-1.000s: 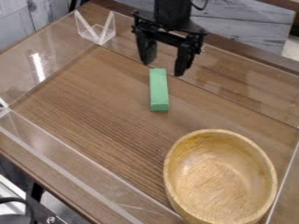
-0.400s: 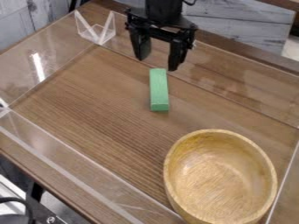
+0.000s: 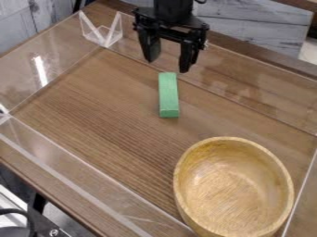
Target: Remove the green block from inside the brown bowl and put it on the table
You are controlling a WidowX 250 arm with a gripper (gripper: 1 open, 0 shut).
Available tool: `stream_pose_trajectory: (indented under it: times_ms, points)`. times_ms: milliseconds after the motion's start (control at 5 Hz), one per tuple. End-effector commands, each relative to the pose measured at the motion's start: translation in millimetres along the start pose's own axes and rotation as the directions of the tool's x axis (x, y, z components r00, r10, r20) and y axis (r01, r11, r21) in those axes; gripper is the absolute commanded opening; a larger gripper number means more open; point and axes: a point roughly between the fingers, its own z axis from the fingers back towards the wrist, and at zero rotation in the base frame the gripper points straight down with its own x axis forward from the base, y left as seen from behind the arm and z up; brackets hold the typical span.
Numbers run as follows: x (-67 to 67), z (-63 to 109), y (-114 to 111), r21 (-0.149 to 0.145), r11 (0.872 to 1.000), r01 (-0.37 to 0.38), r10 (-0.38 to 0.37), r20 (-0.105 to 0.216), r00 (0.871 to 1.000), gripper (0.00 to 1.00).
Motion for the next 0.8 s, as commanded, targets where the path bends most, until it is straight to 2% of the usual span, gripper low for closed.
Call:
stream_pose_trajectory:
  times_ms: [0,600]
  points:
    - [6.5,15.7,4.3,-0.001,1.0,-0.014,0.014,0.069,0.998,1.0]
    - [12.3,14.6,6.7,-0.015,1.0,-0.025,0.026,0.092,0.995,1.0]
